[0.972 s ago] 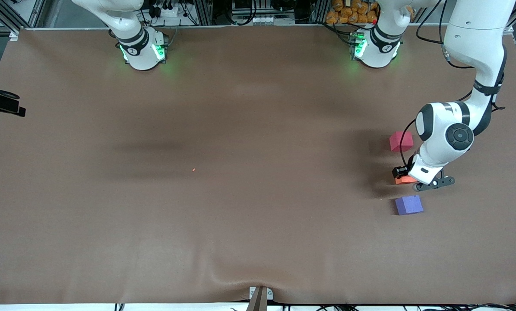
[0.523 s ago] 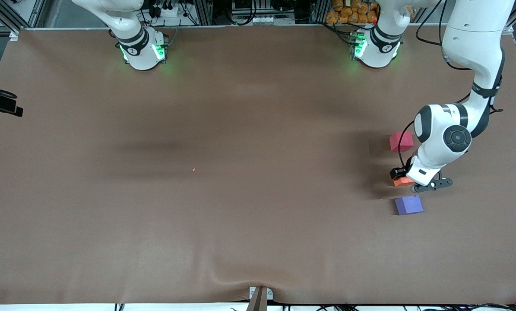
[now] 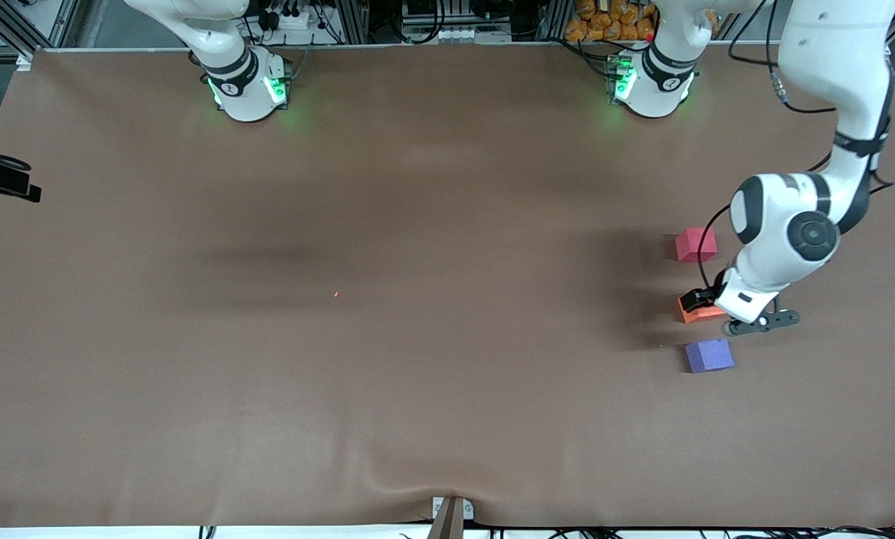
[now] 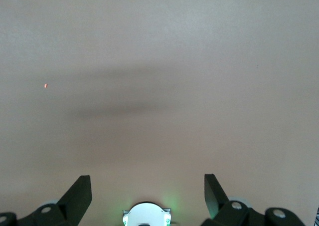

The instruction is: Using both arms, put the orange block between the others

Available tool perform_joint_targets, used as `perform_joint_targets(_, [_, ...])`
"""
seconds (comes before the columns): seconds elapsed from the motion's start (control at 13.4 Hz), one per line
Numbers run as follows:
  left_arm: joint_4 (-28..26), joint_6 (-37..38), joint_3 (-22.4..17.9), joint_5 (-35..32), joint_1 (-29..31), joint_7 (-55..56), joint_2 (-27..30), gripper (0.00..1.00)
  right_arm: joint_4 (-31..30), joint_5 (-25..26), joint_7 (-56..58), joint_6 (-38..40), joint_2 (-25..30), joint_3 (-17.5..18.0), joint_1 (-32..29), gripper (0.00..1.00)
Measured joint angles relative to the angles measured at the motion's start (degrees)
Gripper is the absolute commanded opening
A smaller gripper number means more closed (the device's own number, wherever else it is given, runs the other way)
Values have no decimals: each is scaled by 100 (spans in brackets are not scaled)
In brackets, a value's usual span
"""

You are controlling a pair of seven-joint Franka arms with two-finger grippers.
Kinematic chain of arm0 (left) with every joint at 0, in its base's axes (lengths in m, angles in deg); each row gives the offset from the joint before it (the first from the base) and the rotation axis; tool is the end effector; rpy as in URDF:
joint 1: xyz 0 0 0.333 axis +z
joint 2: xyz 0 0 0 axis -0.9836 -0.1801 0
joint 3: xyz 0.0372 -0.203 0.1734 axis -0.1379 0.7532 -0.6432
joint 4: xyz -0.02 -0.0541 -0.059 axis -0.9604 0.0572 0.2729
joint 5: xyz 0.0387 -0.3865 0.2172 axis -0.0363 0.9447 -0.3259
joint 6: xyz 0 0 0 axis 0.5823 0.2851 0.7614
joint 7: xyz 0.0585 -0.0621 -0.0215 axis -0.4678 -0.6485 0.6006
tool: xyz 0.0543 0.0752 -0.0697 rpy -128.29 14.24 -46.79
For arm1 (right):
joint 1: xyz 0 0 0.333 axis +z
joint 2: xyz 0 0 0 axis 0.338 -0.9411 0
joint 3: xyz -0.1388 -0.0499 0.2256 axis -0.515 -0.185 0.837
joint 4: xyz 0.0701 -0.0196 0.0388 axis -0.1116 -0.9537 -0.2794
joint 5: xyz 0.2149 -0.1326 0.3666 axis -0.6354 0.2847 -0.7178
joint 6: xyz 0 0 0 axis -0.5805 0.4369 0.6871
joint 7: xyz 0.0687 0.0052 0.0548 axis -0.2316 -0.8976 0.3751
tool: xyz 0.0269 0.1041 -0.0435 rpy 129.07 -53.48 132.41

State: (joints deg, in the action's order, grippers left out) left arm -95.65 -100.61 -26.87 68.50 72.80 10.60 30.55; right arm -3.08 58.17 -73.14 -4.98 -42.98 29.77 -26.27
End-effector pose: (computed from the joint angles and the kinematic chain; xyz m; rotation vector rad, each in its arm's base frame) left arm 0.6154 -0.0069 0.1817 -3.0792 -0.2115 -0.0396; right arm 0.6119 -0.0820 0.5828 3.1241 -0.0842 -0.3042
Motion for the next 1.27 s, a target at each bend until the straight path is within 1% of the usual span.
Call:
perform_joint_targets(0.37, [874, 2445, 166, -1, -13, -381, 1227, 100, 74, 0, 0, -33, 2, 0, 0, 100])
perform_joint_targets(0.45, [1157, 3017, 163, -1, -3, -408, 1428, 100, 99, 0, 0, -32, 5, 5, 0, 100])
perform_joint_targets(0.6, [1811, 3994, 138, -1, 66, -416, 1593, 100, 113, 0, 0, -31, 7, 31, 0, 100])
perform_joint_targets(0.75, [2267, 4390, 130, -1, 163, -451, 1579, 100, 113, 0, 0, -25, 7, 56, 1, 100])
perform_joint_targets(1.12, [2865, 5103, 191, -1, 139, -475, 1476, 100, 114, 0, 0, 11, 7, 105, 37, 100])
perform_joint_targets(1.27, [3076, 5398, 223, -1, 104, -678, 1476, 100, 114, 0, 0, 112, 7, 126, 51, 100])
